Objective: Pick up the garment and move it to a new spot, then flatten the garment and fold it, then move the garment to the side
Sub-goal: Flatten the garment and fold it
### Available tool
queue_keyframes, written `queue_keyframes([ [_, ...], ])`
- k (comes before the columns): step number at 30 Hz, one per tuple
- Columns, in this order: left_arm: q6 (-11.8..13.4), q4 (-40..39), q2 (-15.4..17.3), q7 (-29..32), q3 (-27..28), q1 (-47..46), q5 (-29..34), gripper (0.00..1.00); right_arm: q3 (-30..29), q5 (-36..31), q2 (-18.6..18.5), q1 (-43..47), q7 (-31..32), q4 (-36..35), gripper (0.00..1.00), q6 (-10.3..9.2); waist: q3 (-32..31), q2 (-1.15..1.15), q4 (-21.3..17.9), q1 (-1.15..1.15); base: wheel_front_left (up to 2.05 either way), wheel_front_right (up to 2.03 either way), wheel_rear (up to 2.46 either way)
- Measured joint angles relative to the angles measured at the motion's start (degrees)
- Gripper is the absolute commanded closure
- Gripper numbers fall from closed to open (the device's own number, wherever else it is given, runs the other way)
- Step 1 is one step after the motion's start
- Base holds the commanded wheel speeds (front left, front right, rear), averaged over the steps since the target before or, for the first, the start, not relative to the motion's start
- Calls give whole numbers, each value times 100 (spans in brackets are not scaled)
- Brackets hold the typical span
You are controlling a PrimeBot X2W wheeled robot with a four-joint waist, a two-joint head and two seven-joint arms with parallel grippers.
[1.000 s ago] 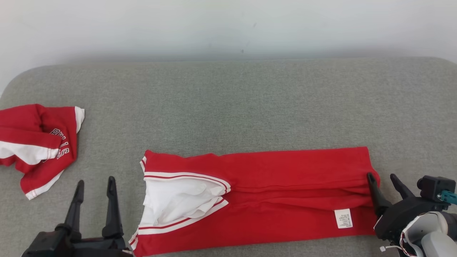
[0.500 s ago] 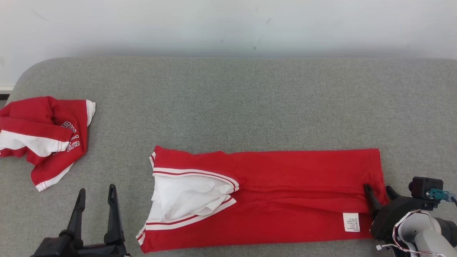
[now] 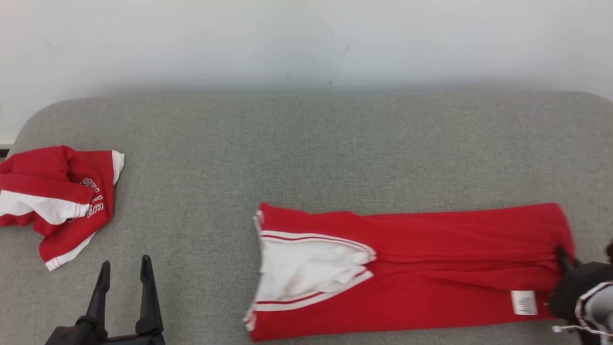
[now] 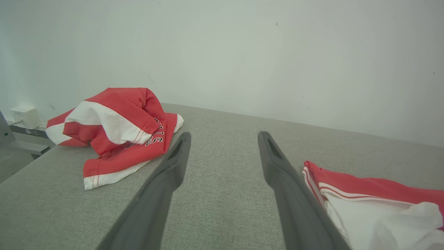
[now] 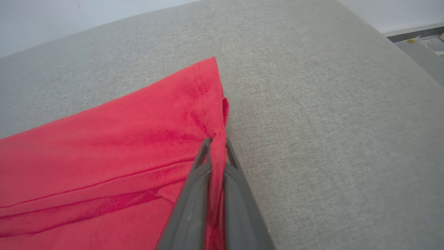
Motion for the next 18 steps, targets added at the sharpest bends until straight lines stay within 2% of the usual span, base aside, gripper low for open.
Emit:
queue_keyframes([
  [4,-35,3,-26,0,27,29,34,0,-149,-25,-354,-20,-73,115,100,-1,-77,0,-51,0,0,0,0],
  [8,-41,2,-45,0,85,96,45,0,-69,-64,-377,-54,-86,-66,100,-1,-129,0,-121,0,0,0,0],
  [12,-41,3,-56,0,122,154,45,0,194,-69,-241,-18,-41,-542,100,-1,-173,0,-206,0,0,0,0],
  [18,-35,32,-67,0,113,166,43,0,689,38,163,246,174,-1630,100,-2,-227,0,-277,0,0,0,0],
])
